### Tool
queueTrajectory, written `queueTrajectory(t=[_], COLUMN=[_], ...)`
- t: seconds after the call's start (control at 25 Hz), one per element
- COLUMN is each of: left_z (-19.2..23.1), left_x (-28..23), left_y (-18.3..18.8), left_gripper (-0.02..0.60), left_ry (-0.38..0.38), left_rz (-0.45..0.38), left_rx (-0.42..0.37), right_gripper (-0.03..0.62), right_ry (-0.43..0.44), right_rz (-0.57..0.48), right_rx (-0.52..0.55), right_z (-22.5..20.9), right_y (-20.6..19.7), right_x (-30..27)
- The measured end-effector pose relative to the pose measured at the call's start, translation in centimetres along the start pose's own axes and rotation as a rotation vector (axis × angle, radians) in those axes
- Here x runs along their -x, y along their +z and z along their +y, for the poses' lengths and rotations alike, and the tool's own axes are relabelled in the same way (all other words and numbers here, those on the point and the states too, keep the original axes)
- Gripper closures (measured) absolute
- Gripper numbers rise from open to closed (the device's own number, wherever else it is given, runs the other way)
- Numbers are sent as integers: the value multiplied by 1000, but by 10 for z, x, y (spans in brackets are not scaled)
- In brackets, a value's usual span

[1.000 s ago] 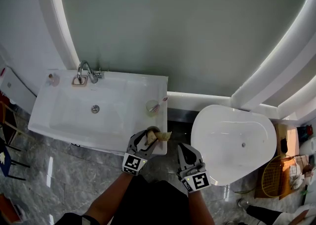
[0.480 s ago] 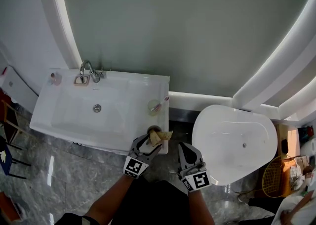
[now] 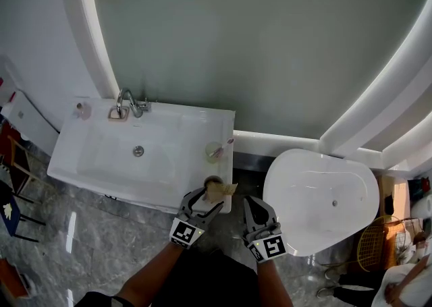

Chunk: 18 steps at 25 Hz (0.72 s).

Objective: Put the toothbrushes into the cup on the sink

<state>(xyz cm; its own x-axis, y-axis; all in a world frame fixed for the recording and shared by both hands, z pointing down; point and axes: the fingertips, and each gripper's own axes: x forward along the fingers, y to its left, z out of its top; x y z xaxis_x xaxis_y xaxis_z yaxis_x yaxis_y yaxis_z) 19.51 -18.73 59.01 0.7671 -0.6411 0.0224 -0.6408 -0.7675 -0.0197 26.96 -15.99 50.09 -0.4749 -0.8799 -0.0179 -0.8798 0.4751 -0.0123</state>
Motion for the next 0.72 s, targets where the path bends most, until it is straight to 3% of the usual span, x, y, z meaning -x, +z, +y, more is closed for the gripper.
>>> queueTrajectory(t=[0.16,0.48,0.72], left_z=[7,37,59], left_x=[3,19,35], left_y=[26,74,82], left_gripper=[308,308,308], left_ry=[23,116,177], left_rz=[-2,-97,-90], left_rx=[-14,33,14], right_gripper=[568,568,568], right_ry=[5,2,-9], right_rz=[-6,-13,-11], right_rx=[-3,-4,-1], right_z=[-1,-8,-13], right_y=[17,29,25], right_x=[-6,-11,-11])
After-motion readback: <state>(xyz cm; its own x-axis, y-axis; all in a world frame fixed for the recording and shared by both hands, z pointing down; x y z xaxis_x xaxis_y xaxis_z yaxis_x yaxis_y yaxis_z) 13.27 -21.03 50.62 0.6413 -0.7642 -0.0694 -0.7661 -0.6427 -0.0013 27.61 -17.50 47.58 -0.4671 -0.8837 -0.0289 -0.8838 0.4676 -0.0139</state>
